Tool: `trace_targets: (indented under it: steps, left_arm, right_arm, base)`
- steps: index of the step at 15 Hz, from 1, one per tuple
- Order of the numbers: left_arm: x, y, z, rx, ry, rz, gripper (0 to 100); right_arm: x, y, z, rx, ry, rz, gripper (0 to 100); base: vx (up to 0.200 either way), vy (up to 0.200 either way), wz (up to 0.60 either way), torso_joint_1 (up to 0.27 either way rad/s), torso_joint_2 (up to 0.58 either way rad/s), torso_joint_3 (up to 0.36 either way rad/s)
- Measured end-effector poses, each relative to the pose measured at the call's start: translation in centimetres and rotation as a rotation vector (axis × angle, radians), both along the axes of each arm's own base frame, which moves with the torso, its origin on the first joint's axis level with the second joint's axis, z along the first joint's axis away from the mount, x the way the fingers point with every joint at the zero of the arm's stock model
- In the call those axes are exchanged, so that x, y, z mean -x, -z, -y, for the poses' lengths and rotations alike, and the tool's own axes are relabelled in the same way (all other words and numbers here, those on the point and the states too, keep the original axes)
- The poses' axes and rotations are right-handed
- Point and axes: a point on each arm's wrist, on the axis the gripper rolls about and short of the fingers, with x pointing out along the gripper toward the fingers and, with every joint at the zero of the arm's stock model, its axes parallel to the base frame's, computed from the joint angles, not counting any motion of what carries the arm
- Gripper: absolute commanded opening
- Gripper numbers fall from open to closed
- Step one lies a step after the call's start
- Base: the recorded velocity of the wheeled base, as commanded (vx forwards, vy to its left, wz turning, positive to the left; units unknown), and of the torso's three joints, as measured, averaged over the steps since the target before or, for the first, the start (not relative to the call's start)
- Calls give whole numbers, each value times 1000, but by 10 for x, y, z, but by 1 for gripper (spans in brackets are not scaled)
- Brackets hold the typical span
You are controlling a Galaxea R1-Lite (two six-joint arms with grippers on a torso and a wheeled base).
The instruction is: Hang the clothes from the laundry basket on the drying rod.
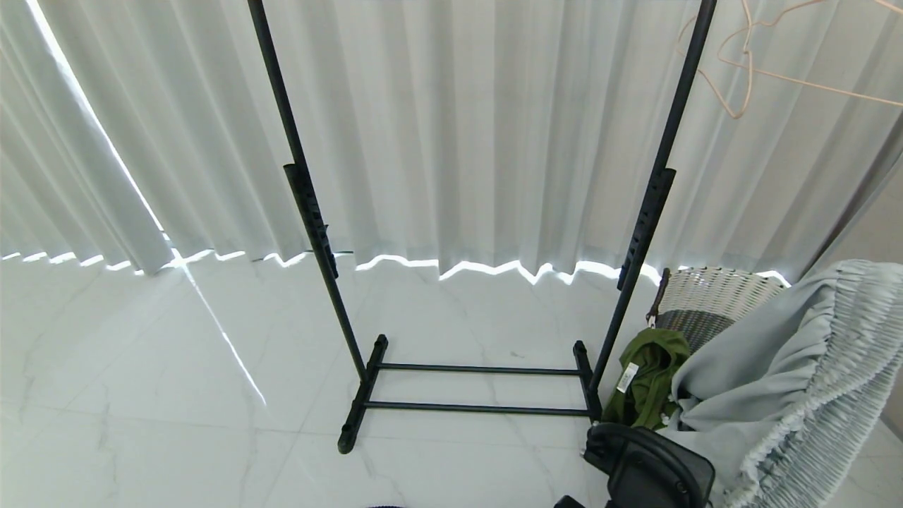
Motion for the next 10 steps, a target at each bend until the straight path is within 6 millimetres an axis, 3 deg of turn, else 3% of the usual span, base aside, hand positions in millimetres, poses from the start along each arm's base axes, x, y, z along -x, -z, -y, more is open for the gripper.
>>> trace_targets:
  steps: [5,10]
  left_arm:
    - [25,-41,-48,43,99,87,0]
    - [18,-77,-106,113,29,116,0]
  right_arm:
    - [-10,-3,-17,36,-122,88,0]
    - [-41,-7,-39,14,-161,169,0]
  base:
    - [0,0,0,0,0,0]
    - [0,0,0,0,0,0]
